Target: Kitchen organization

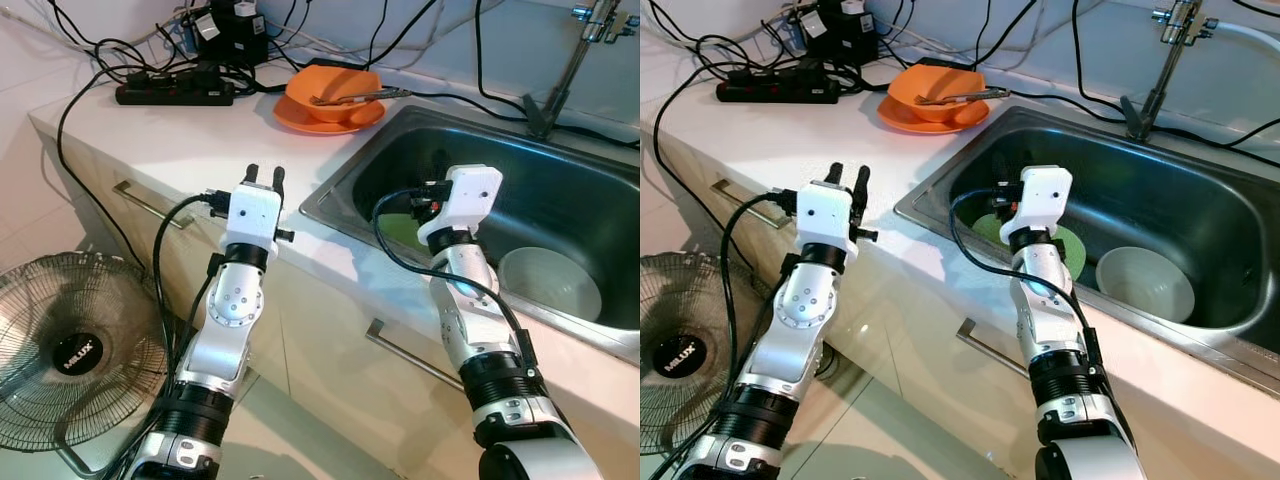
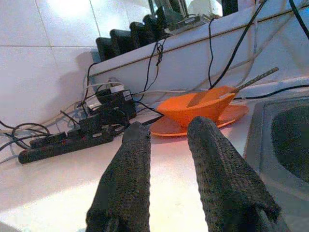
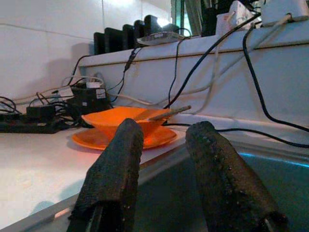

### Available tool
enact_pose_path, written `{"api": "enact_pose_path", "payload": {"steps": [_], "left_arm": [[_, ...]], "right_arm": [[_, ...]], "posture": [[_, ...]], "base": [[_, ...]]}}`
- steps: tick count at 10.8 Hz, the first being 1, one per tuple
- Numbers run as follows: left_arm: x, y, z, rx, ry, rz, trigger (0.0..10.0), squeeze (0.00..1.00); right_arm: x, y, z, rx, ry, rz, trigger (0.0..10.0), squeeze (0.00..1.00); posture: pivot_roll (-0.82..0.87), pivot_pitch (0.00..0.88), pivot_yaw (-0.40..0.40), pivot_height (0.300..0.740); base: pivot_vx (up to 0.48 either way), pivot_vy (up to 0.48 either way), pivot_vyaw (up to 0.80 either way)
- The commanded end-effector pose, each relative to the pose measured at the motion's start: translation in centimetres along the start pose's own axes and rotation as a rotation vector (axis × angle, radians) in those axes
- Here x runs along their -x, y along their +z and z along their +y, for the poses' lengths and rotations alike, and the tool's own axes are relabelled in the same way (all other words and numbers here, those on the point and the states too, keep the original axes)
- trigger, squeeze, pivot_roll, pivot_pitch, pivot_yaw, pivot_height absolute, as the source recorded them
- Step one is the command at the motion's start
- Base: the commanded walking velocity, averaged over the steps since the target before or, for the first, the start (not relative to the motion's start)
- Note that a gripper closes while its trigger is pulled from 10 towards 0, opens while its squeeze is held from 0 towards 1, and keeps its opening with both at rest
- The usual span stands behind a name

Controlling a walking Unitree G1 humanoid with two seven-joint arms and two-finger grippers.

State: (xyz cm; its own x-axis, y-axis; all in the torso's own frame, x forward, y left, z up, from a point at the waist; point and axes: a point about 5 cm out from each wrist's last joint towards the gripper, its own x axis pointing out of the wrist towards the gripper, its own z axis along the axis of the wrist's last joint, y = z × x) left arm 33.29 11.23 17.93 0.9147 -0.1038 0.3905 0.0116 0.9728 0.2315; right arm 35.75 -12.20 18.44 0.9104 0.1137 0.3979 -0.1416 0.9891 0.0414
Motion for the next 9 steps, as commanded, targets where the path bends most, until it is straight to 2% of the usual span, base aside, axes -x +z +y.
{"api": "enact_pose_path", "payload": {"steps": [1, 9], "left_arm": [[-0.31, 0.36, -0.02, -0.011, 0.008, -0.021, 10.0, 0.00], [-0.61, 0.34, 0.11, -0.014, 0.018, -0.031, 10.0, 0.00]], "right_arm": [[0.07, 0.21, -0.34, -0.015, -0.012, -0.004, 10.0, 0.00], [0.07, 0.07, -0.91, 0.020, -0.034, 0.006, 10.0, 0.00]], "posture": [[0.17, 0.029, 0.005, 0.740], [0.17, 0.041, 0.008, 0.740]], "base": [[0.000, 0.000, 0.00], [0.000, 0.000, 0.00]]}}
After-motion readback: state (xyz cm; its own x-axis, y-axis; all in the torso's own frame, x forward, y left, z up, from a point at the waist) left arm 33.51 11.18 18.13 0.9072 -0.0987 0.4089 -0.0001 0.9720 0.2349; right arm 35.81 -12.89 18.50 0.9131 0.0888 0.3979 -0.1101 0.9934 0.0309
